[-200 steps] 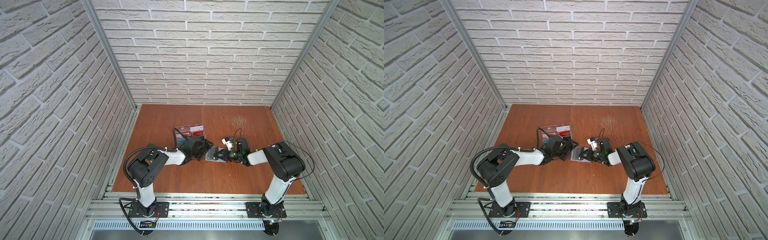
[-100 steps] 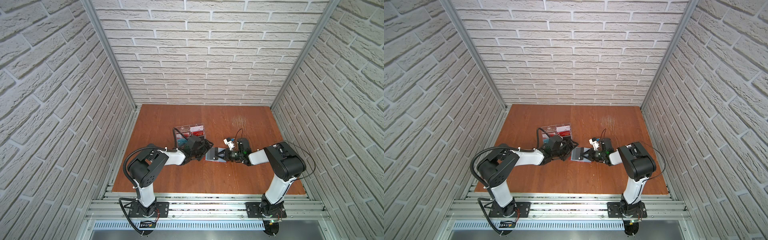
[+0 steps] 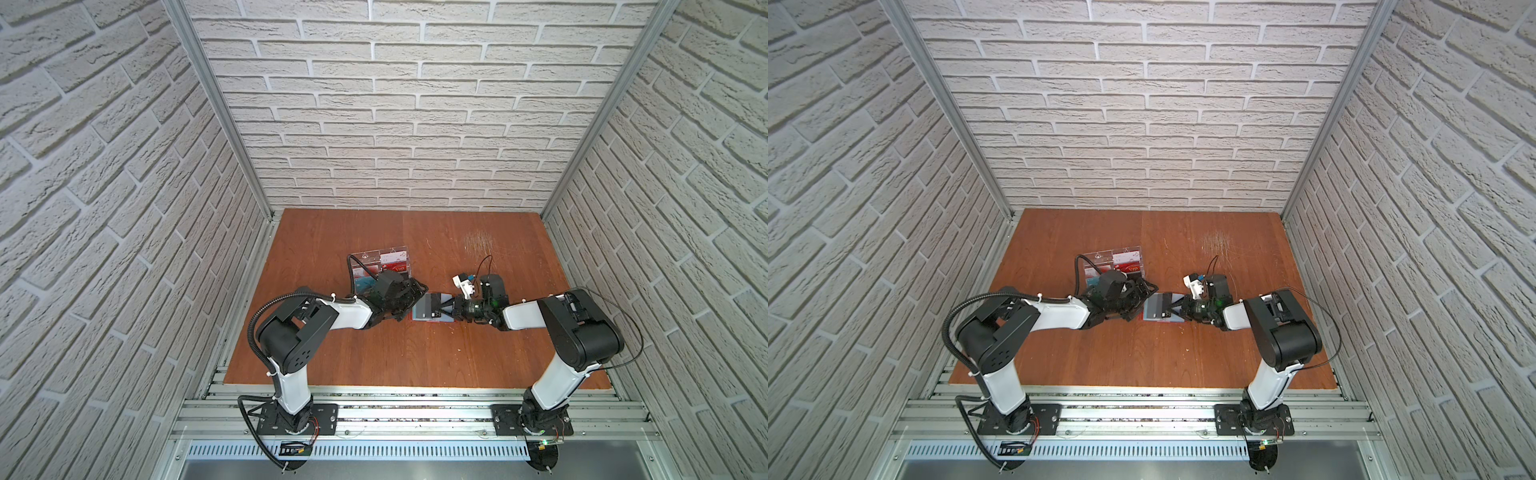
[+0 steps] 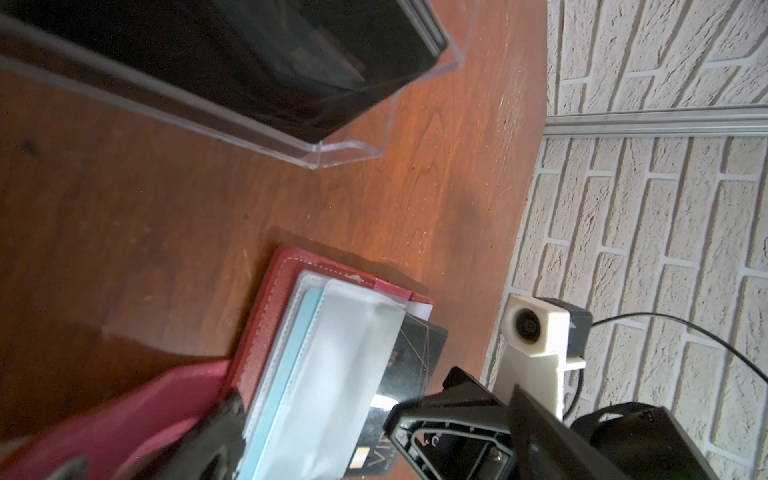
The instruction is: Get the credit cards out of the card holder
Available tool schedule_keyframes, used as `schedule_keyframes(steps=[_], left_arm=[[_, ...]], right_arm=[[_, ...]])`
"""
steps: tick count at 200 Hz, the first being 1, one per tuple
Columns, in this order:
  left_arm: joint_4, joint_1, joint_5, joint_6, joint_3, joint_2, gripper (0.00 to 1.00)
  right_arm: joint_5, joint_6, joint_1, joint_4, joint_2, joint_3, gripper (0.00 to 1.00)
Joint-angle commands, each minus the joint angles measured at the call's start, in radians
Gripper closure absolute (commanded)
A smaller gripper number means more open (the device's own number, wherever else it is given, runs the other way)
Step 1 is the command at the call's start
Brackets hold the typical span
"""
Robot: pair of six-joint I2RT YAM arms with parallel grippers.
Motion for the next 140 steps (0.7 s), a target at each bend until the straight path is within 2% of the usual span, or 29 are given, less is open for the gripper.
schedule_keyframes(steps=[1,43,96,140], left_arm=[[-0.168,-0.01,0.013,0.035,0.006,0.07,0.02],[-0.238,-0.01,0.009,0.063,0.028,0.069,0.02],[-0.222,-0.029,-0.035,0.046,0.002,0.046,0.02],[-0.221,-0.039,-0.044,0.035,-0.006,0.028,0.02]], right_arm=[[0.063,-0.049,-0.019,-0.078,-0.047,0.006,0.94],[0.079,-0.046,-0.045,-0.101,-0.068,0.0,0.94],[0.1,-0.08,-0.066,-0.196,-0.095,0.025,0.94],[0.115,-0.06,-0.069,-0.187,-0.131,0.017,0.94]])
